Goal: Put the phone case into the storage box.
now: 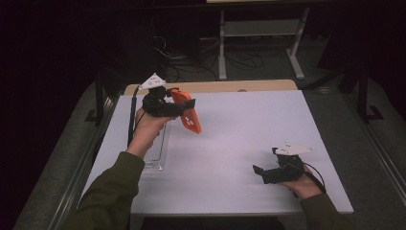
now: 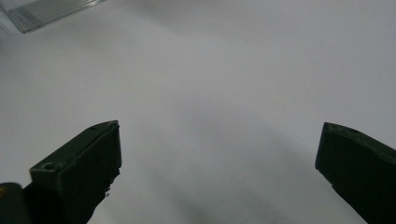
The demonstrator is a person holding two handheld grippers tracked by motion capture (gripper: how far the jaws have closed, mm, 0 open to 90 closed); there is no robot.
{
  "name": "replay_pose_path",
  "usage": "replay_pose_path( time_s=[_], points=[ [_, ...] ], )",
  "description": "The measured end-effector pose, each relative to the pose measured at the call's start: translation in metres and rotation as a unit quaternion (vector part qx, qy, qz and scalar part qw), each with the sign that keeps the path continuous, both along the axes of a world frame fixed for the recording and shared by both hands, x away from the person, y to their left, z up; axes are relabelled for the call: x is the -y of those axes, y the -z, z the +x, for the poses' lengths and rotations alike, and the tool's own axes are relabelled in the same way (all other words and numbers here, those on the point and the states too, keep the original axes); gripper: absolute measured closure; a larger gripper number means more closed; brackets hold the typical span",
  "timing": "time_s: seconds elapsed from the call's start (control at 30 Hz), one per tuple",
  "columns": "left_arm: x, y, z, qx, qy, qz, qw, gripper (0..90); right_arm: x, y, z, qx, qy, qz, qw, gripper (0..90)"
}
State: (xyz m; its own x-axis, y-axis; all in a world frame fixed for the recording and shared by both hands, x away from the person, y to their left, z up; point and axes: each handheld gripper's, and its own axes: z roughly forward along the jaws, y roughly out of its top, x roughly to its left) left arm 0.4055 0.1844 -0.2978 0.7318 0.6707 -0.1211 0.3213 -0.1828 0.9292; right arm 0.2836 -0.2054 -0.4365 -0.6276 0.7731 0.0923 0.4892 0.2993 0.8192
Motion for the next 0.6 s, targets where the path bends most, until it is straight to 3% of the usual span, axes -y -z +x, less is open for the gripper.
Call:
replay_pose_path(
  time_s=[0.6],
  points=[
    [-0.026,-0.016,0.012,0.015,-0.04,0.003,0.9991,14.8,-0.001,0.0,0.0,-0.002,-0.001,-0.001,1.0,0.0]
  ],
)
